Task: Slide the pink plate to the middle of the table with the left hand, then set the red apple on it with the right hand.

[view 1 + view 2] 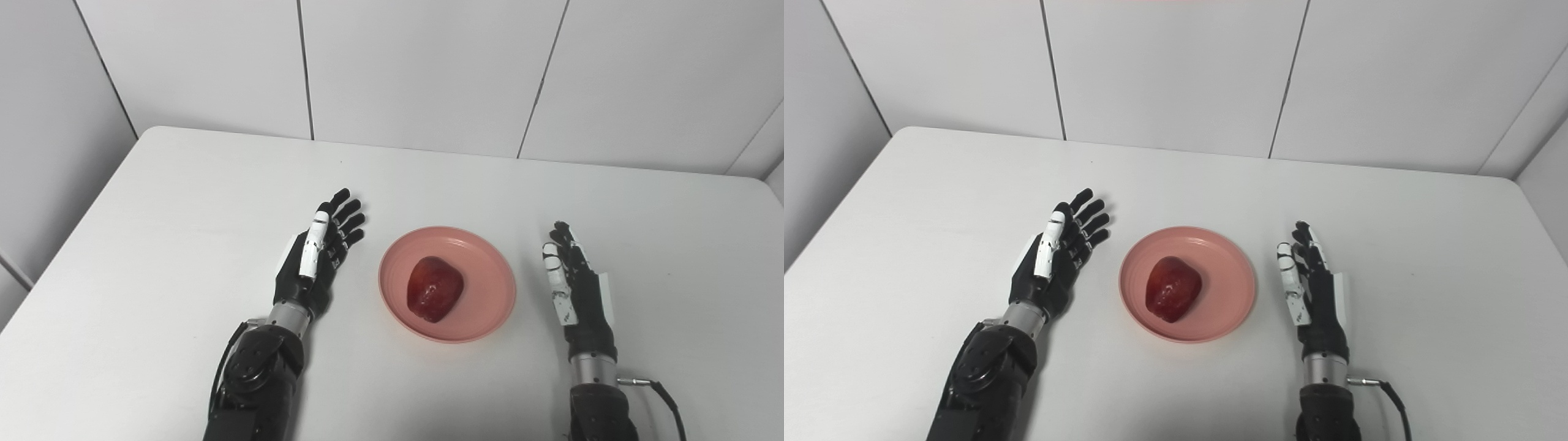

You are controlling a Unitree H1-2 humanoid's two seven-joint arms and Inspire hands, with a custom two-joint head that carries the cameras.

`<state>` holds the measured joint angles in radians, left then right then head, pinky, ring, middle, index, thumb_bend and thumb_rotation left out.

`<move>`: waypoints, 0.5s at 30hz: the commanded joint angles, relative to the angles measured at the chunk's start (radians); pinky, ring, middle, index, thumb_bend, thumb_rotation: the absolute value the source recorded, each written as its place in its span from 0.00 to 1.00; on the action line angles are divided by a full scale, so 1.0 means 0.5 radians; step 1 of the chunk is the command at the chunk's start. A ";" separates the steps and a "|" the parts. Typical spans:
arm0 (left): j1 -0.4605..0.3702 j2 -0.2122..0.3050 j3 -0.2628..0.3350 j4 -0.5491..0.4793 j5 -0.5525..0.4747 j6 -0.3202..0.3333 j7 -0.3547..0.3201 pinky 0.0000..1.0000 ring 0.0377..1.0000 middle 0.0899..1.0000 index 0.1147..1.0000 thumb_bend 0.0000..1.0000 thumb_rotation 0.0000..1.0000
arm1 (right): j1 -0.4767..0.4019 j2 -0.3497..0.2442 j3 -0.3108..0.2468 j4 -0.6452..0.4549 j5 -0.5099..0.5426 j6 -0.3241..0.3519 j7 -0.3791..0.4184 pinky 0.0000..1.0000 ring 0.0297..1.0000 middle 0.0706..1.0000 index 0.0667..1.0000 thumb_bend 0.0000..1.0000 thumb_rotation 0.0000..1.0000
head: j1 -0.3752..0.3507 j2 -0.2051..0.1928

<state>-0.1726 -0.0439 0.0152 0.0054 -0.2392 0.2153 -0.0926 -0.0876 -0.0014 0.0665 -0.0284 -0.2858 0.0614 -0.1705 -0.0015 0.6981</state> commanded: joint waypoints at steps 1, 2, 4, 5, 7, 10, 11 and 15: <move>0.039 0.004 -0.001 -0.014 0.007 0.059 0.010 0.93 0.91 0.92 0.89 0.40 1.00 | -0.012 0.027 0.016 -0.028 0.027 -0.030 0.027 0.81 0.86 0.88 0.89 0.25 1.00 | 0.002 -0.006; 0.041 0.004 0.002 -0.009 0.004 0.054 0.007 0.93 0.91 0.92 0.89 0.40 1.00 | -0.011 0.029 0.015 -0.024 0.032 -0.031 0.029 0.81 0.86 0.88 0.89 0.25 1.00 | 0.001 -0.027; 0.044 0.005 0.005 -0.006 0.000 0.051 0.004 0.94 0.91 0.92 0.90 0.40 1.00 | -0.009 0.031 0.017 -0.023 0.029 -0.030 0.029 0.81 0.86 0.88 0.90 0.25 1.00 | -0.002 -0.030; 0.045 0.006 0.006 -0.008 -0.001 0.051 0.002 0.94 0.92 0.92 0.90 0.40 1.00 | -0.007 0.032 0.020 -0.028 0.021 -0.025 0.025 0.81 0.86 0.88 0.90 0.26 1.00 | -0.003 -0.030; 0.048 0.014 0.005 -0.010 -0.002 0.049 -0.008 0.94 0.92 0.92 0.90 0.39 1.00 | -0.005 0.038 0.026 -0.037 0.008 -0.020 0.018 0.81 0.86 0.88 0.89 0.26 1.00 | -0.007 -0.041; 0.052 0.023 0.003 -0.014 0.000 0.046 -0.019 0.95 0.93 0.93 0.91 0.40 1.00 | -0.002 0.042 0.030 -0.040 -0.008 -0.026 0.013 0.81 0.87 0.88 0.89 0.25 1.00 | -0.004 -0.037; 0.053 0.024 0.003 -0.015 0.001 0.046 -0.019 0.95 0.93 0.93 0.90 0.40 1.00 | -0.003 0.042 0.030 -0.039 -0.009 -0.027 0.015 0.81 0.87 0.88 0.89 0.26 1.00 | -0.004 -0.037; 0.053 0.031 0.000 -0.013 0.000 0.047 -0.033 0.95 0.93 0.94 0.91 0.40 1.00 | -0.003 0.045 0.029 -0.042 -0.001 -0.023 0.022 0.81 0.87 0.88 0.89 0.26 1.00 | 0.001 -0.033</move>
<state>-0.1620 -0.0337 0.0173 -0.0054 -0.2403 0.2170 -0.1069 -0.0851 0.0084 0.0683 -0.0303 -0.2918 0.0614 -0.1724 -0.0015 0.6826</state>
